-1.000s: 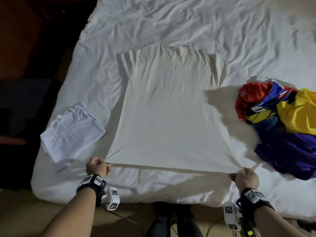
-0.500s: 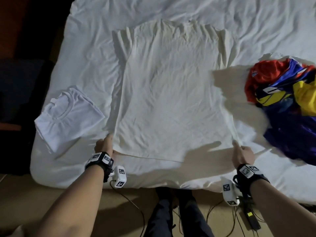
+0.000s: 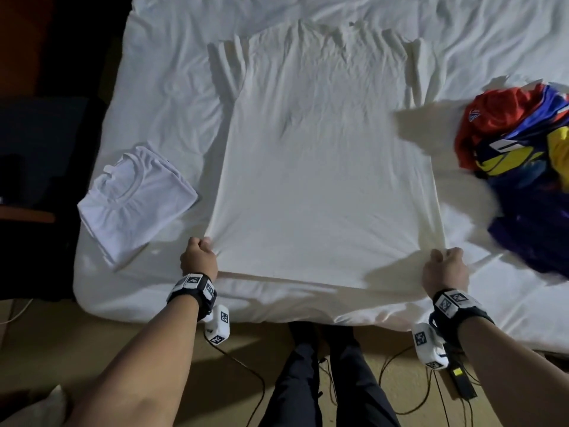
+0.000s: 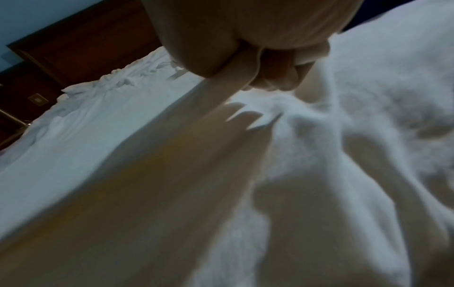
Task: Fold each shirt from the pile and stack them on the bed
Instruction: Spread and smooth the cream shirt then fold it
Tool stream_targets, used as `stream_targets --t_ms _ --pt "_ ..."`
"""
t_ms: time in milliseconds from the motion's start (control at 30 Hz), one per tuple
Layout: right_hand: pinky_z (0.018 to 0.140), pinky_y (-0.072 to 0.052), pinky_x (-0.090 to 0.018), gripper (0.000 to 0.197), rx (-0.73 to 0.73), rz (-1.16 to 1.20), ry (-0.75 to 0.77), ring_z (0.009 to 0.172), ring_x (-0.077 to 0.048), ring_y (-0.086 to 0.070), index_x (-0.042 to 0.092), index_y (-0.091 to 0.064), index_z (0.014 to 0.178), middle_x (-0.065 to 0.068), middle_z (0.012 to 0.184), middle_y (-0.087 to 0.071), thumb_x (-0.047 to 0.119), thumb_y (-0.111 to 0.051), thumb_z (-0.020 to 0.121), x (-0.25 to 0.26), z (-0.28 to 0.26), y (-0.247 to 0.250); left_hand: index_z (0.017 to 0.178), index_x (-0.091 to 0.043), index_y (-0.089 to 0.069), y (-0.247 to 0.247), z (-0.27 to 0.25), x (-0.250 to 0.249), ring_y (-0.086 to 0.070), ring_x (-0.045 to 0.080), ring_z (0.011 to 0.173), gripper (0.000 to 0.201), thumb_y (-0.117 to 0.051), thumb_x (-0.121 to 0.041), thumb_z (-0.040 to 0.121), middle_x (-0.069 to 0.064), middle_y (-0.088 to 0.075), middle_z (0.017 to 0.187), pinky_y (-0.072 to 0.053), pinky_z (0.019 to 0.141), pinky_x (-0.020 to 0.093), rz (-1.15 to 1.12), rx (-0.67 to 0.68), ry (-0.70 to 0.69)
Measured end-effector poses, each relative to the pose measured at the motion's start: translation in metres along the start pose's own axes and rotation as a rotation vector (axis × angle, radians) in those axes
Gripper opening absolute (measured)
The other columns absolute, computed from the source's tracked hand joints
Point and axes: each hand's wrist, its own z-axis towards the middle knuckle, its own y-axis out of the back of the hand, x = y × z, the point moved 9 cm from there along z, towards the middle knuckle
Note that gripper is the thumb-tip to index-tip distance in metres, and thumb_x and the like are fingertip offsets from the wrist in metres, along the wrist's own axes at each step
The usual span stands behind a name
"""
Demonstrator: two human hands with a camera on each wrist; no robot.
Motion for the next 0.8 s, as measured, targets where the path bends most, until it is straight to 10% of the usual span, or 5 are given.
stream_targets --t_ms 467,600,800 --pt "0.081 -0.043 -0.045 0.027 -0.003 -0.119 -0.061 0.104 -0.047 -0.060 0.007 -0.045 0.121 -0.031 0.117 -0.061 0.029 -0.042 0.105 -0.047 -0.014 -0.009 0.120 -0.013 -0.058 0.004 -0.010 0.047 -0.059 0.047 0.107 0.031 -0.036 -0.030 0.107 0.026 -0.062 0.118 -0.045 0.085 0.048 0.305 0.091 0.056" --pt "0.104 -0.033 -0.055 0.044 -0.193 -0.168 0.064 0.125 -0.043 -0.042 0.005 -0.044 0.129 -0.027 0.136 -0.046 0.035 -0.039 0.097 -0.022 -0.024 0.000 0.123 -0.007 -0.055 -0.004 -0.013 0.021 -0.044 0.045 0.125 0.029 -0.046 -0.023 0.101 0.025 -0.045 0.136 -0.040 0.099 0.055 0.359 -0.008 0.021" --pt "0.124 0.005 -0.042 0.061 0.006 -0.337 0.755 0.157 -0.024 0.005 0.017 -0.017 0.161 -0.008 0.171 -0.002 0.038 -0.030 0.106 0.099 -0.090 -0.093 0.160 -0.011 -0.028 -0.110 -0.103 -0.117 -0.012 0.042 0.156 0.068 -0.039 -0.032 0.096 0.024 -0.012 0.168 -0.014 0.121 0.061 0.444 0.143 -0.777"
